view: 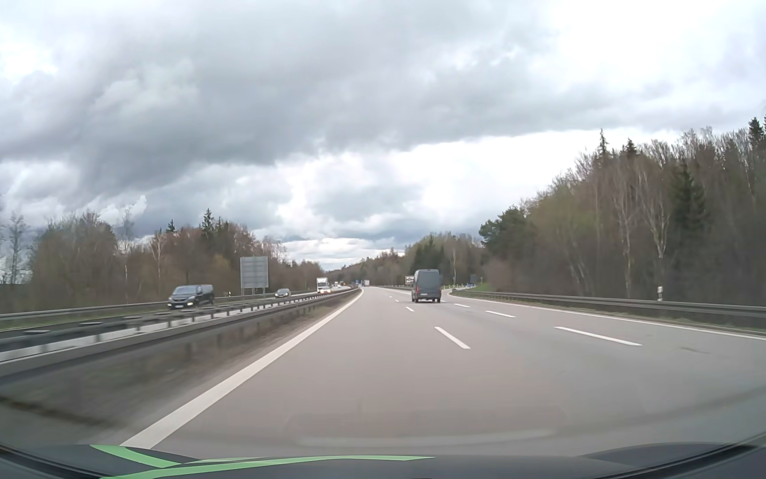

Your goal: Follow the waypoints while adhering to traffic rules and regulations

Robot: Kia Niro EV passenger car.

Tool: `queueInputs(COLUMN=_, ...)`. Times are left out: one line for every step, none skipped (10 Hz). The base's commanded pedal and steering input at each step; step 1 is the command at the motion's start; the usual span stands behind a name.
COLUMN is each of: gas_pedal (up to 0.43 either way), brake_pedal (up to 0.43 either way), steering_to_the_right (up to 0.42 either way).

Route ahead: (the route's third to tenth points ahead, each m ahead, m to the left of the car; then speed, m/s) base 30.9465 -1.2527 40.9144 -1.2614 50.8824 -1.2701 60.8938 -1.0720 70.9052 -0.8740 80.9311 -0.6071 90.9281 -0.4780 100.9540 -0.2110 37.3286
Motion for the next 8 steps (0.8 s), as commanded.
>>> queueInputs(gas_pedal=0.248, brake_pedal=0.000, steering_to_the_right=-0.004)
queueInputs(gas_pedal=0.240, brake_pedal=0.000, steering_to_the_right=-0.004)
queueInputs(gas_pedal=0.240, brake_pedal=0.000, steering_to_the_right=-0.004)
queueInputs(gas_pedal=0.240, brake_pedal=0.000, steering_to_the_right=-0.004)
queueInputs(gas_pedal=0.240, brake_pedal=0.000, steering_to_the_right=-0.004)
queueInputs(gas_pedal=0.240, brake_pedal=0.000, steering_to_the_right=-0.004)
queueInputs(gas_pedal=0.240, brake_pedal=0.000, steering_to_the_right=-0.004)
queueInputs(gas_pedal=0.240, brake_pedal=0.000, steering_to_the_right=-0.004)
